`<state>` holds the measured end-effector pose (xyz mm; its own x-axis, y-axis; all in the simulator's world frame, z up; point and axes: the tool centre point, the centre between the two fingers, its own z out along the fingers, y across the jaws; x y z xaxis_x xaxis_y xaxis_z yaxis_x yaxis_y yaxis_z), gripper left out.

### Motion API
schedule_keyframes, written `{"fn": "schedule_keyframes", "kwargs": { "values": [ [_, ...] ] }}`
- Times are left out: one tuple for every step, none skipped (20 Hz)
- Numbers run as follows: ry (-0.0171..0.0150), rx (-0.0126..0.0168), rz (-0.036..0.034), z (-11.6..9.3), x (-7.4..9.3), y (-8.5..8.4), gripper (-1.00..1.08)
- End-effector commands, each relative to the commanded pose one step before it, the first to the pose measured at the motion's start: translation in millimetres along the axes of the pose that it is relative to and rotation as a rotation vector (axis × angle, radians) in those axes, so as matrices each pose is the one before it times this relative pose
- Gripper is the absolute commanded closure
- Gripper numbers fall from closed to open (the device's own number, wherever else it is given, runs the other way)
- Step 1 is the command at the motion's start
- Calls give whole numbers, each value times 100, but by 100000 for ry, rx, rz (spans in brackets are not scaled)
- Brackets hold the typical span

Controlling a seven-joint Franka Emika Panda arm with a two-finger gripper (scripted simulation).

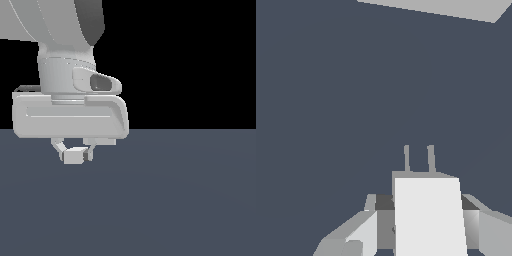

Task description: Plug the charger into the wall socket.

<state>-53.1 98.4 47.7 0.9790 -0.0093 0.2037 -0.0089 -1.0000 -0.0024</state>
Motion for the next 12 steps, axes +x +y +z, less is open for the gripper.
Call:
{"fn": "schedule_keyframes", "kwargs": {
  "values": [
    [88,-875,4499,-970,1628,-323,108],
    [9,-397,1841,-374,668,-121,108],
    [9,-378,1718,-347,625,-110,108],
    [7,-356,1598,-321,582,-99,108],
    [5,-335,1479,-292,541,-87,108],
    [2,-312,1359,-263,501,-75,108],
    [-1,-288,1242,-236,460,-65,108],
    [-2,-263,1127,-212,418,-58,108],
    [-2,-238,1013,-189,376,-50,108],
    [-2,-211,894,-167,333,-44,108],
    [-2,-184,778,-144,290,-37,108],
    [-3,-158,662,-120,248,-29,108]
  ]
}}
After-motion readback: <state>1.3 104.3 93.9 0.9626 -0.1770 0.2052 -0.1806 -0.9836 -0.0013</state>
